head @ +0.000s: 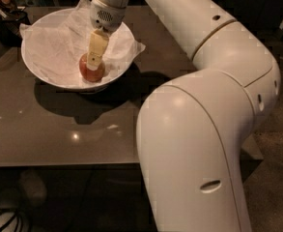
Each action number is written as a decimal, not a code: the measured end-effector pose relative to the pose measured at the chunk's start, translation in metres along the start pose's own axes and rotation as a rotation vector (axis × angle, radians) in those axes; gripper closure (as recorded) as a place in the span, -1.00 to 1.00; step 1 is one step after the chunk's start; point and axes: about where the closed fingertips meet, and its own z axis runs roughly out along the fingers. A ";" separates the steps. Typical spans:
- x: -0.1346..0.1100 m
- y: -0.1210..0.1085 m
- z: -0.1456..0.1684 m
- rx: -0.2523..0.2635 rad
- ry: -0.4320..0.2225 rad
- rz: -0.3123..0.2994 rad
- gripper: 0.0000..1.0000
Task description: Pick apple from white bowl
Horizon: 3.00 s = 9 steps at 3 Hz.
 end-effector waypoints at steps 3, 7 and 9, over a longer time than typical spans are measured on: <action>-0.013 0.003 0.026 -0.045 0.005 -0.045 -0.50; -0.019 0.006 0.042 -0.042 0.007 -0.107 -0.54; -0.026 0.001 0.047 -0.024 0.023 -0.157 -0.50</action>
Offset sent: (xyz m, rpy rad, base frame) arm -0.0140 0.0094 -0.0178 -0.0321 0.0710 0.0756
